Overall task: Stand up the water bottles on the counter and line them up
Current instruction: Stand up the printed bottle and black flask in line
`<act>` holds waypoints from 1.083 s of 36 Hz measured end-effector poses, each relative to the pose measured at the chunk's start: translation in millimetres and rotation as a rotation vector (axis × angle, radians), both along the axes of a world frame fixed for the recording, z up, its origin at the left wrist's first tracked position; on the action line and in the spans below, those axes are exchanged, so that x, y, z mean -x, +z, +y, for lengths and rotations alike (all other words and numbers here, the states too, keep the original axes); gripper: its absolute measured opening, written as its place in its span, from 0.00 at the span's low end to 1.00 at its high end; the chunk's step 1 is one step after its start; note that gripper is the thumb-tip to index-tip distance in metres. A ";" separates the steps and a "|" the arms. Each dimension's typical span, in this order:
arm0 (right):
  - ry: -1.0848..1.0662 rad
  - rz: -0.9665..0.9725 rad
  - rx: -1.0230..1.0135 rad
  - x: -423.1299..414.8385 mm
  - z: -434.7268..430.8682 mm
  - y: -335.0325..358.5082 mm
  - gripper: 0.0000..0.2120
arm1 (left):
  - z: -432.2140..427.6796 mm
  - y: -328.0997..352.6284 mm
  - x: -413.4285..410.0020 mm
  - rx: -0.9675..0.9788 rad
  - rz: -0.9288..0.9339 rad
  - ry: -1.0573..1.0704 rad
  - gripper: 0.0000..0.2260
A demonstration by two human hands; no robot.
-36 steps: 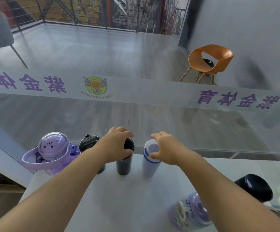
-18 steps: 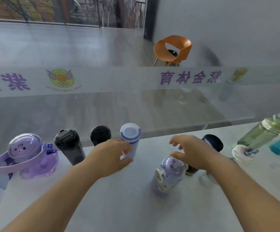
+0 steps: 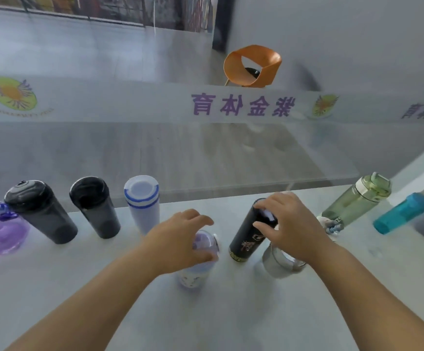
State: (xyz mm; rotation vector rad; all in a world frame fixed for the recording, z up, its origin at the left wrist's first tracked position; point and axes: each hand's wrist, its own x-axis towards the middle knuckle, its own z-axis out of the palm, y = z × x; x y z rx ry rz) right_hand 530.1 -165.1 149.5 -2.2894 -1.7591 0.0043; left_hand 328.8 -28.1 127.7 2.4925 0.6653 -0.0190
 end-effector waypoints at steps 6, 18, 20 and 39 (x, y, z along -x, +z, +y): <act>0.050 0.021 0.084 -26.1 8.6 -1.3 0.28 | -11.5 -9.3 -12.7 0.013 0.151 0.051 0.33; 0.153 0.070 0.365 -38.9 35.9 -4.0 0.31 | -18.2 -8.5 -14.1 0.018 0.227 0.199 0.31; 0.170 0.060 0.360 -39.8 39.2 -5.0 0.31 | -17.6 -8.8 -15.9 0.010 0.237 0.215 0.29; 0.131 0.086 0.396 -63.7 85.4 3.0 0.32 | 45.2 0.3 -61.7 -0.101 0.240 0.211 0.28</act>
